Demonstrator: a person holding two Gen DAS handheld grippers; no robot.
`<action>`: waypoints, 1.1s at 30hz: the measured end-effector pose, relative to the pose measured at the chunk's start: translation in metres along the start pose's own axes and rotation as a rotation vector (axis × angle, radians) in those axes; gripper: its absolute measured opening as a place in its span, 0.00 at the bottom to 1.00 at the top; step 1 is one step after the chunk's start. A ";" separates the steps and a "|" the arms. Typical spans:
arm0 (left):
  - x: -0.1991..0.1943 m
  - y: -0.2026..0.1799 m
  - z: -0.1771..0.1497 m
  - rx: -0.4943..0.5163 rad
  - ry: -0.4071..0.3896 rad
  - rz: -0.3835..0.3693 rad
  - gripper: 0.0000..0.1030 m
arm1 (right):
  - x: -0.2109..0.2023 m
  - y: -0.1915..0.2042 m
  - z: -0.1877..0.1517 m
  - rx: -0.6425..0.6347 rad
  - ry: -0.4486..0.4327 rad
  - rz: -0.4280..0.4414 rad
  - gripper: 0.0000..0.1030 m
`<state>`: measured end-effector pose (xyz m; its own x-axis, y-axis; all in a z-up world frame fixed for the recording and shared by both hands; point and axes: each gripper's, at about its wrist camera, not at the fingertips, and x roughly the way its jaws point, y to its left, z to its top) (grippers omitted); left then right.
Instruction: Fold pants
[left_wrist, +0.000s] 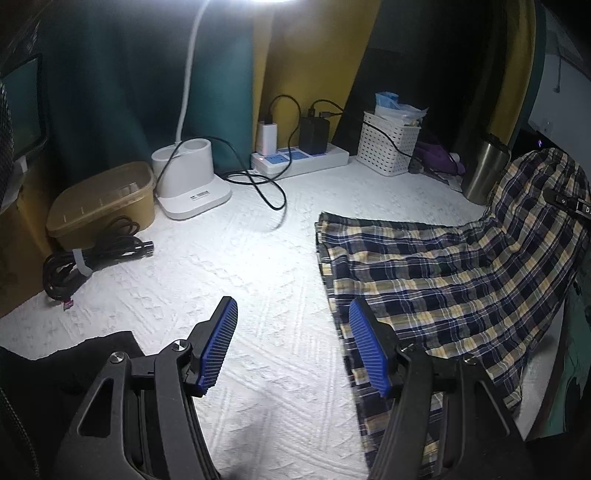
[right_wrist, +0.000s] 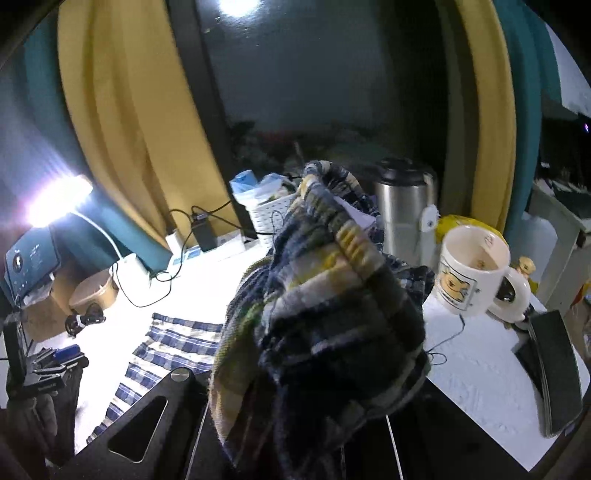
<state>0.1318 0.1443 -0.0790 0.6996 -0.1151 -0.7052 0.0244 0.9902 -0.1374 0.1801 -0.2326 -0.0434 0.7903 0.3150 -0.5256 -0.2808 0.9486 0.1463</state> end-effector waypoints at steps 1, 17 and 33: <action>-0.001 0.003 0.000 -0.003 -0.003 -0.001 0.61 | 0.001 0.005 0.001 -0.008 0.002 0.002 0.07; -0.006 0.045 -0.015 -0.073 -0.033 -0.007 0.61 | 0.052 0.094 -0.004 -0.143 0.094 0.062 0.07; -0.003 0.068 -0.030 -0.118 -0.021 -0.015 0.61 | 0.129 0.162 -0.060 -0.200 0.279 0.125 0.07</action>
<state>0.1100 0.2092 -0.1072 0.7147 -0.1273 -0.6877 -0.0478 0.9721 -0.2297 0.2043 -0.0403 -0.1381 0.5720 0.3808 -0.7265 -0.4881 0.8698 0.0717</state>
